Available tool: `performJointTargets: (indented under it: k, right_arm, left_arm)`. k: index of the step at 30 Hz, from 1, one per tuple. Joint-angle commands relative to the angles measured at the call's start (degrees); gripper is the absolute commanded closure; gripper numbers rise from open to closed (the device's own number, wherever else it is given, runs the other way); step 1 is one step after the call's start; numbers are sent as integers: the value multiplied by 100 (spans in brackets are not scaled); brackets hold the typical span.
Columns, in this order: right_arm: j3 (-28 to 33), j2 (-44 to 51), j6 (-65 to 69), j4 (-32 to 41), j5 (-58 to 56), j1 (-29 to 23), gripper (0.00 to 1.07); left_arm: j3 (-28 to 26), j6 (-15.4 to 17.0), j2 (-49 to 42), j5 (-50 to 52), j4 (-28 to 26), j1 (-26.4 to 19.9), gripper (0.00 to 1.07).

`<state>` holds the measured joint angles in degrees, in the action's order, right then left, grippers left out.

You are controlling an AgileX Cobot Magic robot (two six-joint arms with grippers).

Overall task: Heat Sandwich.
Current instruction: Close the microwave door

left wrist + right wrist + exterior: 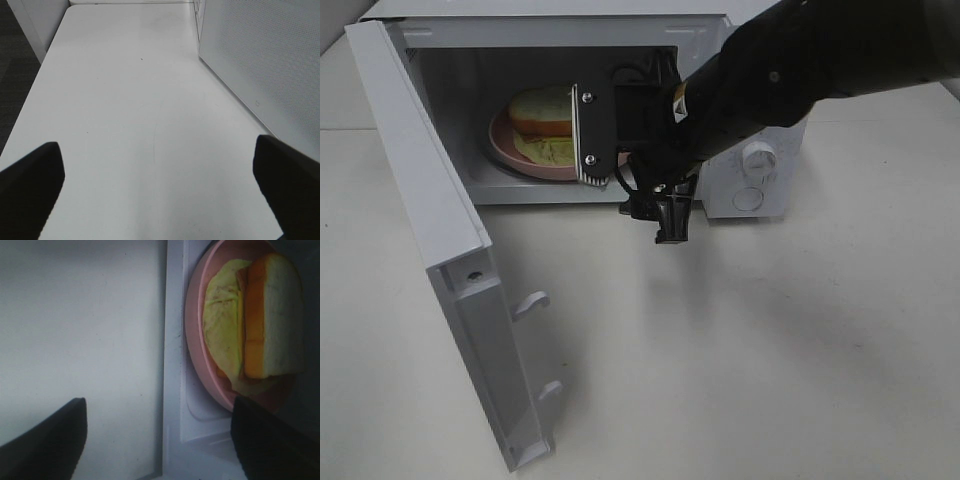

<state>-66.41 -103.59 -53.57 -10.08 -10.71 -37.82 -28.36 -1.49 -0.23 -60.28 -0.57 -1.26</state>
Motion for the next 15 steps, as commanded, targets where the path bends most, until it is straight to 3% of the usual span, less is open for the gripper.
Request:
performJointTargets:
  k: [1, 15]
  right_arm:
    - [321, 401, 286, 6, 17, 17, 31]
    - [1725, 1971, 1965, 29, -413, 17, 31]
  left_arm:
    - [11, 0, -160, 86, -46, -17, 9]
    - [11, 0, -160, 86, -46, -17, 9]
